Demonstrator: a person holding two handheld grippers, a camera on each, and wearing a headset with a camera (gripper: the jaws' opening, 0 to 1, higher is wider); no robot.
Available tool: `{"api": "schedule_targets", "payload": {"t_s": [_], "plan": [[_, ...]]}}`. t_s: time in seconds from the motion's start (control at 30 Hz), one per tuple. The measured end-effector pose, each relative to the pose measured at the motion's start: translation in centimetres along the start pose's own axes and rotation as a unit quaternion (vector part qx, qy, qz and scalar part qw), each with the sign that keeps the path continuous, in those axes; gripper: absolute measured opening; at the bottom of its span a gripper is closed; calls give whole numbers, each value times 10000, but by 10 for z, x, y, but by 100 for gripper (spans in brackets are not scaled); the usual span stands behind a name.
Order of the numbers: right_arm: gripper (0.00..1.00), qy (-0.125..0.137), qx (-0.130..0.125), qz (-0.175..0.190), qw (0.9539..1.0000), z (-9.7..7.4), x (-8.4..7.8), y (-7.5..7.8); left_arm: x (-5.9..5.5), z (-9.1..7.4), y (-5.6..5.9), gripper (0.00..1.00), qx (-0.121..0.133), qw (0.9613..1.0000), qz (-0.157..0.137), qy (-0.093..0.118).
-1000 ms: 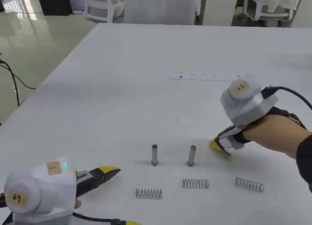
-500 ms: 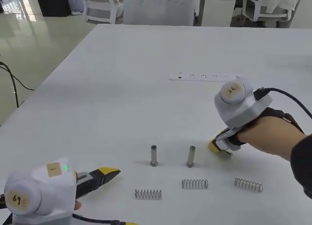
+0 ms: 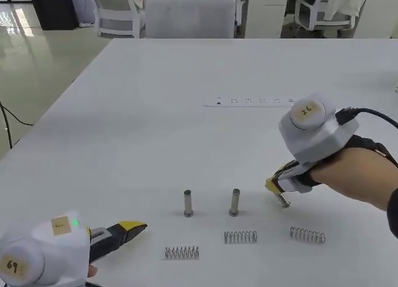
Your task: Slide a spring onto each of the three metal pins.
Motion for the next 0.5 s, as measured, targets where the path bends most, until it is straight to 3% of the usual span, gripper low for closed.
{"api": "schedule_targets", "payload": {"t_s": [0.5], "plan": [[5,222,-71,214,9995,-20,-18,-1,4,-3,1,83,50,10000,69,31]]}}
Point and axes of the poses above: the centre of the closed fingertips' face, and the gripper's own axes: z roughly forward along the fingers, y roughly to its right, x roughly out of its top, the point moved 10 cm from there along -z, roughly backward along the fingers
